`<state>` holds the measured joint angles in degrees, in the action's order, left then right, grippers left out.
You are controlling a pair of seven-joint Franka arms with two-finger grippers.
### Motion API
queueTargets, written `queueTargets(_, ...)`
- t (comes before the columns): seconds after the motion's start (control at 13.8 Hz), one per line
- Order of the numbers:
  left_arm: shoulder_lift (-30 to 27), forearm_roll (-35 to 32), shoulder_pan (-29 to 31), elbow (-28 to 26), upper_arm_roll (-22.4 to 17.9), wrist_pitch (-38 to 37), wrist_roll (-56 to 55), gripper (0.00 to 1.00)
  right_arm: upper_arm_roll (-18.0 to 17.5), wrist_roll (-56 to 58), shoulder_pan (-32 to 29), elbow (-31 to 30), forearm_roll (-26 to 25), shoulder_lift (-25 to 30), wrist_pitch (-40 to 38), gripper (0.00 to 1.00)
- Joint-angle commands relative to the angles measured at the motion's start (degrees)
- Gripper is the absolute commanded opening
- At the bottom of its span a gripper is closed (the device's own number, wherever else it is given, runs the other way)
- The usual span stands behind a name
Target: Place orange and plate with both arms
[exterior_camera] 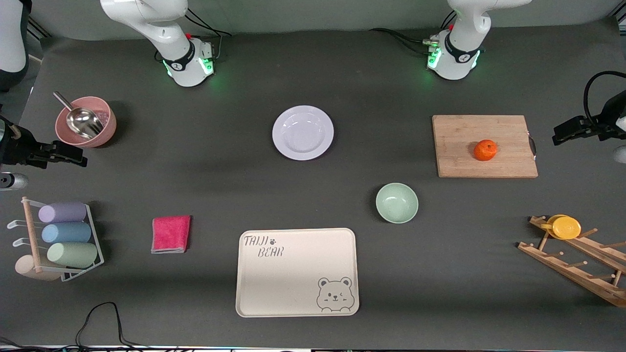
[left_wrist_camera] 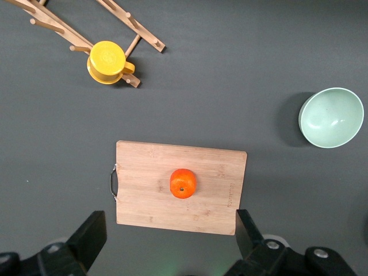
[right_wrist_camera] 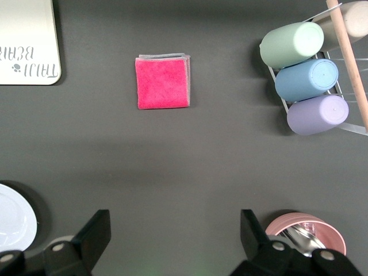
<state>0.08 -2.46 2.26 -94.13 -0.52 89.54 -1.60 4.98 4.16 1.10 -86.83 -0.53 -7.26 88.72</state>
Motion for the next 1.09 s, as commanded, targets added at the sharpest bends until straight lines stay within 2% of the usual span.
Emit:
queueTargets(0.0, 0.71, -0.62, -1.30, 1.84, -1.41, -1.91, -0.16, 1.00, 0.20, 0.41, 0.49, -0.27, -1.05, 0.67, -0.39, 1.00)
queueTargets(0.65, 0.71, -1.06, -2.44, 2.02, -2.11, -4.55, 0.19, 1.00, 0.20, -0.30, 0.57, -0.36, -0.70, 0.93, -0.65, 1.00)
queueTargets(1.02, 0.18, -1.15, -3.23, 1.76, -3.87, -5.08, 0.28, 1.00, 0.12, -0.47, 0.66, -3.51, -0.52, 4.18, -0.56, 1.00)
